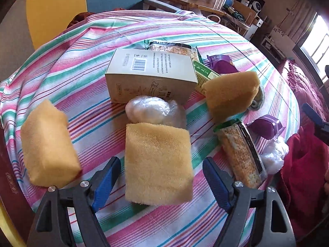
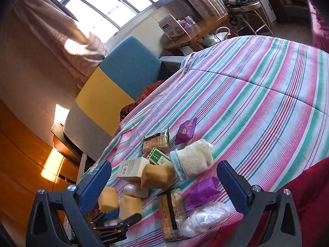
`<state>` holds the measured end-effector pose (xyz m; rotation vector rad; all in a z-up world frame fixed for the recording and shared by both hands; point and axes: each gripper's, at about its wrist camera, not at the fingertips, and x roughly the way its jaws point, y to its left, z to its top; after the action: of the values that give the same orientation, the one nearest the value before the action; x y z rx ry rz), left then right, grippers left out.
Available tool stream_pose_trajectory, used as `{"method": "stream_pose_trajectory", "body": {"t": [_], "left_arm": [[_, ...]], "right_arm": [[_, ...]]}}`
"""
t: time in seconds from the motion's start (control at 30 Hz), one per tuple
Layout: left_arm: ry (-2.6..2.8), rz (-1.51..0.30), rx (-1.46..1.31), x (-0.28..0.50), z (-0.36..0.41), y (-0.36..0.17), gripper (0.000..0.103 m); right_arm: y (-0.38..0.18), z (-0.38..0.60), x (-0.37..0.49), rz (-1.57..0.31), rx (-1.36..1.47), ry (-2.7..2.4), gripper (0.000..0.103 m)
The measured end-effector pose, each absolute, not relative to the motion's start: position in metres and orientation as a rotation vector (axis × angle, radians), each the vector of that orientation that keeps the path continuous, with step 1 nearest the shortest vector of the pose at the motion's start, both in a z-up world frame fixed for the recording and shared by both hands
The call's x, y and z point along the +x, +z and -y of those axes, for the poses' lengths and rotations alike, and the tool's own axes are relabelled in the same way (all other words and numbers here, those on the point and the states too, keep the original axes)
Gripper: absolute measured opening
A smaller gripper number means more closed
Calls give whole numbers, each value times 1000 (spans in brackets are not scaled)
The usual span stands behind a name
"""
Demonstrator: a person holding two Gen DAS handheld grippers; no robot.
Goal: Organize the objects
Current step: 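Grasp the yellow sponge with the left tool while the right tool grasps the tan sponge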
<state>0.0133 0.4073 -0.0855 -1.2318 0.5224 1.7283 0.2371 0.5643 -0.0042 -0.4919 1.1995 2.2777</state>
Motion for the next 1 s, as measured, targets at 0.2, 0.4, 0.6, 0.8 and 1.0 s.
{"method": "stream_pose_trajectory", "body": {"t": [0.2, 0.4, 0.6, 0.8, 1.0], "left_arm": [[1742, -491, -1205, 29, -384, -80, 54], [1738, -445, -1211, 49, -346, -79, 54], [1752, -401, -1197, 56, -310, -68, 54], [1790, -347, -1146, 56, -281, -43, 54], [1827, -274, -1127, 51, -255, -28, 54]], "right_arm": [[-13, -573, 241, -1276, -495, 2216, 103], [-12, -569, 229, -1196, -586, 2230, 103], [-12, -563, 216, -1107, -688, 2233, 103], [-9, -539, 183, -871, -902, 2279, 103], [-3, -496, 131, -474, -1072, 2351, 103]]}}
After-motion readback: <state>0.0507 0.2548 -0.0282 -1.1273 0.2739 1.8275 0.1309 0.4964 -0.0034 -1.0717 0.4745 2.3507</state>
